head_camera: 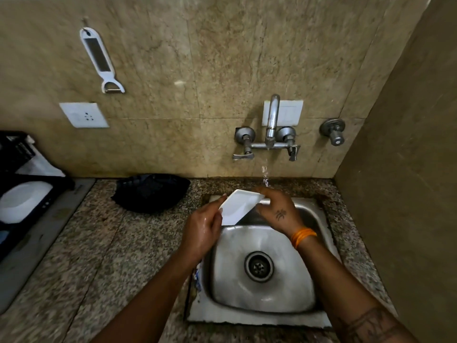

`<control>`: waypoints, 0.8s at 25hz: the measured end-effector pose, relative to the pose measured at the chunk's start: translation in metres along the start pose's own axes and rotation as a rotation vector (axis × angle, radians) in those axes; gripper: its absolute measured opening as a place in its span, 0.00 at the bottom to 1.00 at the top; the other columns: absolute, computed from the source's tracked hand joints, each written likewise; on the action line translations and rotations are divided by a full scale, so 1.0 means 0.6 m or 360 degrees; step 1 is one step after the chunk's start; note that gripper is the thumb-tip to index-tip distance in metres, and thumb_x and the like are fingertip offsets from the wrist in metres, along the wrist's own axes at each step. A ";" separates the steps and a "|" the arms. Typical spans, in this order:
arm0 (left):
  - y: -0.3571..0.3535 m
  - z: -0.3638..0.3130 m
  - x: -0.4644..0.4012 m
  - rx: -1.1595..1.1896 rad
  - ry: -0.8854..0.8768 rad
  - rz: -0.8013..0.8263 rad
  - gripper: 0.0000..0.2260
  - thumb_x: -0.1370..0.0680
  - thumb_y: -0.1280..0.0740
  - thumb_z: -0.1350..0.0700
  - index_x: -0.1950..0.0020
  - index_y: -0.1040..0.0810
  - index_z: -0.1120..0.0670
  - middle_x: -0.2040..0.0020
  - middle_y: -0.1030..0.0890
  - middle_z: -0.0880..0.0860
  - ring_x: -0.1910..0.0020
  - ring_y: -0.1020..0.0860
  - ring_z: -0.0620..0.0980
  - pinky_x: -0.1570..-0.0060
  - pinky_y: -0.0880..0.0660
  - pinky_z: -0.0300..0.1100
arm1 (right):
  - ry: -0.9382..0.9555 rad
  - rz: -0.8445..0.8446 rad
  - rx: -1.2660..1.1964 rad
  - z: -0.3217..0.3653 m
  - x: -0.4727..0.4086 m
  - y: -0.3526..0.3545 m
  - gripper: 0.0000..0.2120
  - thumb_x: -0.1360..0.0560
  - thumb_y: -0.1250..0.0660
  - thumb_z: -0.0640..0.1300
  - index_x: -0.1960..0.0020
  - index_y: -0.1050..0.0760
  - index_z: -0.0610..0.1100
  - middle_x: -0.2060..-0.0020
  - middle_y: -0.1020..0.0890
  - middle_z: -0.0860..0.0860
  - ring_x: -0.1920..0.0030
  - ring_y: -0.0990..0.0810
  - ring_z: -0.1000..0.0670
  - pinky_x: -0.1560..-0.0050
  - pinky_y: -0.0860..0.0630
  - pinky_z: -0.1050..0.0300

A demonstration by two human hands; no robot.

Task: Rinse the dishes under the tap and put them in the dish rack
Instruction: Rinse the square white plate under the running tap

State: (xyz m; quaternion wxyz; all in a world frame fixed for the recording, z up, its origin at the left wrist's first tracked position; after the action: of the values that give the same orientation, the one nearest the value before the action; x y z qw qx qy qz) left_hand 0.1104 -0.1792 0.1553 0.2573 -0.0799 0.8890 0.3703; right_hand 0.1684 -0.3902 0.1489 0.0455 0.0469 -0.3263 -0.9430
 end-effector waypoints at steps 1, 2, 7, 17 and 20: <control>0.020 0.007 0.007 -0.0005 0.0029 -0.0029 0.17 0.19 0.35 0.59 0.31 0.20 0.52 0.42 0.14 0.53 0.50 0.17 0.43 0.47 0.31 0.22 | 0.0077 -0.0033 -0.0032 0.018 0.001 -0.005 0.14 0.25 0.28 0.40 0.40 0.16 0.48 0.47 0.13 0.49 0.46 0.16 0.49 0.41 0.20 0.49; 0.041 0.016 0.013 -0.0030 0.0061 -0.0053 0.16 0.19 0.35 0.59 0.32 0.20 0.53 0.44 0.14 0.54 0.51 0.17 0.41 0.48 0.31 0.21 | 0.0150 -0.0051 -0.0042 0.039 0.001 -0.011 0.12 0.24 0.29 0.38 0.43 0.15 0.46 0.50 0.12 0.49 0.49 0.15 0.49 0.44 0.19 0.50; 0.173 0.054 0.041 -0.0103 0.0132 -0.0141 0.14 0.20 0.31 0.60 0.36 0.17 0.56 0.39 0.15 0.52 0.41 0.17 0.47 0.41 0.22 0.38 | 0.0586 0.0012 0.0249 0.178 0.005 -0.092 0.06 0.24 0.31 0.38 0.54 0.15 0.43 0.58 0.12 0.44 0.55 0.15 0.42 0.54 0.20 0.49; 0.635 0.195 0.130 -0.0483 0.0770 -0.0646 0.16 0.22 0.31 0.38 0.49 0.12 0.49 0.59 0.12 0.46 0.63 0.21 0.33 0.65 0.31 0.24 | 0.1244 0.0099 -0.0151 0.606 -0.005 -0.366 0.12 0.24 0.32 0.36 0.44 0.14 0.43 0.49 0.12 0.46 0.48 0.14 0.45 0.44 0.20 0.56; 0.773 0.251 0.162 -0.0536 0.0931 -0.0752 0.26 0.25 0.38 0.27 0.51 0.11 0.46 0.61 0.13 0.44 0.62 0.19 0.35 0.62 0.23 0.35 | 0.1400 0.0077 -0.0294 0.751 -0.002 -0.454 0.12 0.23 0.32 0.34 0.43 0.14 0.42 0.49 0.13 0.45 0.49 0.14 0.45 0.45 0.19 0.51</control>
State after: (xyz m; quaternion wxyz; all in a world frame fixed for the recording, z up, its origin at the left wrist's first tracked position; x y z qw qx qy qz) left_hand -0.0669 0.2615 0.3022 0.0550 -0.4248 0.8089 0.4029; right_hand 0.1016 0.0983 0.3327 0.2059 0.4314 -0.1913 -0.8572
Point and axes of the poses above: each hand's wrist, its own x-axis away from the middle knuckle, its own y-axis out of the back of the hand, z = x × y, the point moved 10 cm from there along -x, towards the middle knuckle
